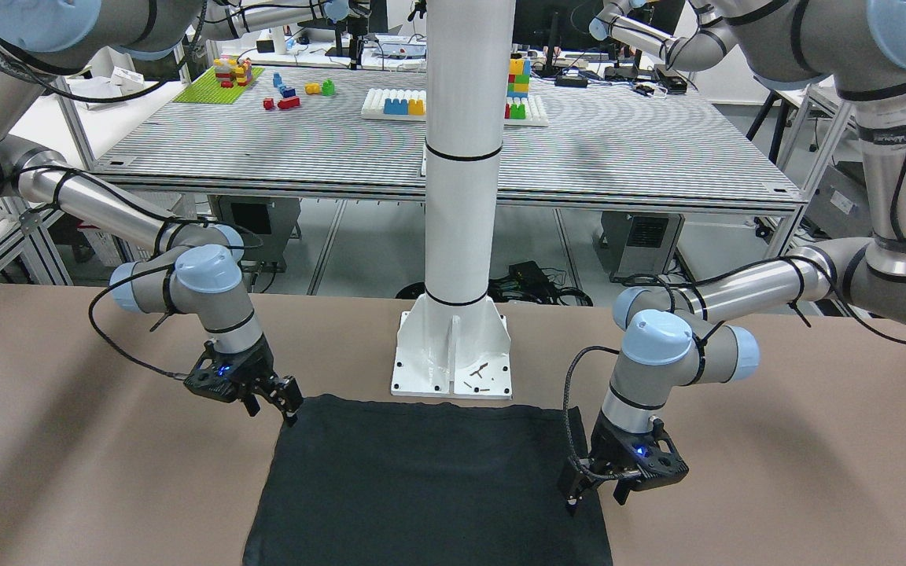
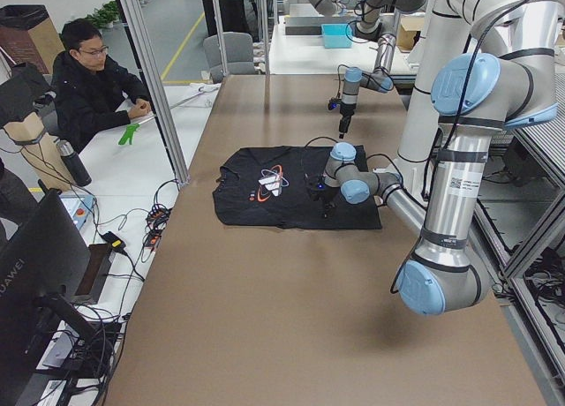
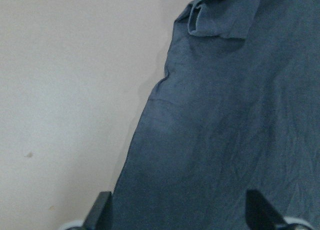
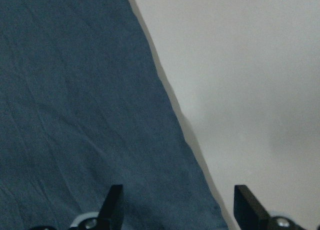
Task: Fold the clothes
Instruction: 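Position both grippers at the hem corners nearest the robot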
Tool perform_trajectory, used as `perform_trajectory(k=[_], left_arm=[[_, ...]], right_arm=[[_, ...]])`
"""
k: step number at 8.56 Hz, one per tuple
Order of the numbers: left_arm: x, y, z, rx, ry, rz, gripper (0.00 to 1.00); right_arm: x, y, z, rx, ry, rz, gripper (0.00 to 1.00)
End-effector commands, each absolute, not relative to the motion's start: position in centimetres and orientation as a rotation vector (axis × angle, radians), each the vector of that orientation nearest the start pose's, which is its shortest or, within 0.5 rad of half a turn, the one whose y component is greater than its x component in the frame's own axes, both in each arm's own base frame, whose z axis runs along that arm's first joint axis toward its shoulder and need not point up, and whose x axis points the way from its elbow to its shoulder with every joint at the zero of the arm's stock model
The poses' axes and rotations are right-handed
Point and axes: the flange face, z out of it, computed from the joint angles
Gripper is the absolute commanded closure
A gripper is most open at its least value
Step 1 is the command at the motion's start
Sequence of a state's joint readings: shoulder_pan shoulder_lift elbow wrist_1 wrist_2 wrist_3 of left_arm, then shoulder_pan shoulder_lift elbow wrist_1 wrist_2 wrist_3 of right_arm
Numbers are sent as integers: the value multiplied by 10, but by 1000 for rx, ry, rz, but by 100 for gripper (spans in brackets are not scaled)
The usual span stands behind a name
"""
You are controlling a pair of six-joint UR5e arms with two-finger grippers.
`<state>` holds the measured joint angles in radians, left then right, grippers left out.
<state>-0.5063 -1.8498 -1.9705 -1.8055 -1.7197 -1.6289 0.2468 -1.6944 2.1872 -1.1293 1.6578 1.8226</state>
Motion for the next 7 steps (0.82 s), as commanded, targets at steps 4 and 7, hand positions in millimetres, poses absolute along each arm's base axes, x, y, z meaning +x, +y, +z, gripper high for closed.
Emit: perform_trajectory(k=[4, 7], left_arm=[[435, -376, 304, 87, 928, -465, 6], [435, -377, 302, 96, 931, -467, 6]], right_arm=[[-439, -187, 385, -30, -784, 434, 25], [-441, -182, 390, -34, -773, 423, 28]])
